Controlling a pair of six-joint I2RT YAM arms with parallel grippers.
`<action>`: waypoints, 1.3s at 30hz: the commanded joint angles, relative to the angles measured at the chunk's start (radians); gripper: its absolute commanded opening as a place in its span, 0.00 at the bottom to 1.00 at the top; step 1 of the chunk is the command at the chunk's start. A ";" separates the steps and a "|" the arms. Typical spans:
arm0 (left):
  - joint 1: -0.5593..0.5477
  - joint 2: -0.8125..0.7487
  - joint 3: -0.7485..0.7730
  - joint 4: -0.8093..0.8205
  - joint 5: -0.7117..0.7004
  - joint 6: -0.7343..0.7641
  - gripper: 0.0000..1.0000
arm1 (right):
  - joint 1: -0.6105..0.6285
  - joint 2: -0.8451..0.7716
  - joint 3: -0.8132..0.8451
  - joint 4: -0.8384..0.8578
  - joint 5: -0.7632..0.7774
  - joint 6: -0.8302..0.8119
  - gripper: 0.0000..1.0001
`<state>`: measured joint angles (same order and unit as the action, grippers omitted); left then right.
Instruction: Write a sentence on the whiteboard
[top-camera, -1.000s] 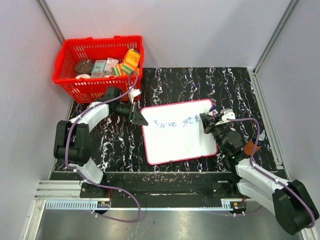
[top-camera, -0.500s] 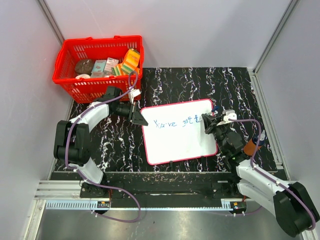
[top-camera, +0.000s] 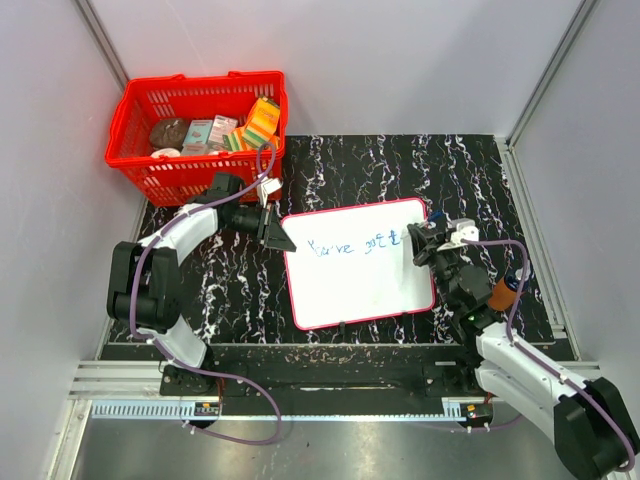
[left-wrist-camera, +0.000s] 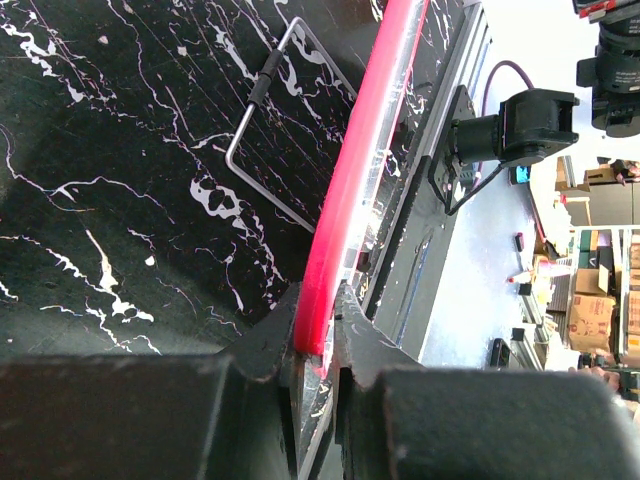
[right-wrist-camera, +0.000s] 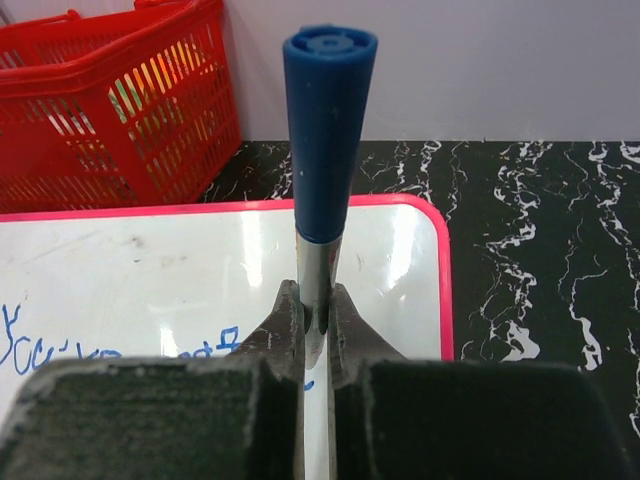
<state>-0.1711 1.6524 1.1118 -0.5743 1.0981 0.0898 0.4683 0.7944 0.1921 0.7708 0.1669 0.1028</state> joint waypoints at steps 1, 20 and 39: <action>0.004 -0.029 0.003 0.071 -0.244 0.126 0.00 | -0.005 0.023 0.070 0.019 0.037 -0.047 0.00; 0.004 -0.031 0.005 0.071 -0.244 0.126 0.00 | -0.007 0.190 0.168 0.111 0.086 -0.081 0.00; 0.004 -0.031 0.002 0.071 -0.248 0.126 0.00 | -0.008 0.121 0.061 0.045 0.043 -0.045 0.00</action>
<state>-0.1711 1.6501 1.1118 -0.5766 1.0920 0.0895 0.4683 0.9474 0.2718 0.8318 0.2184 0.0486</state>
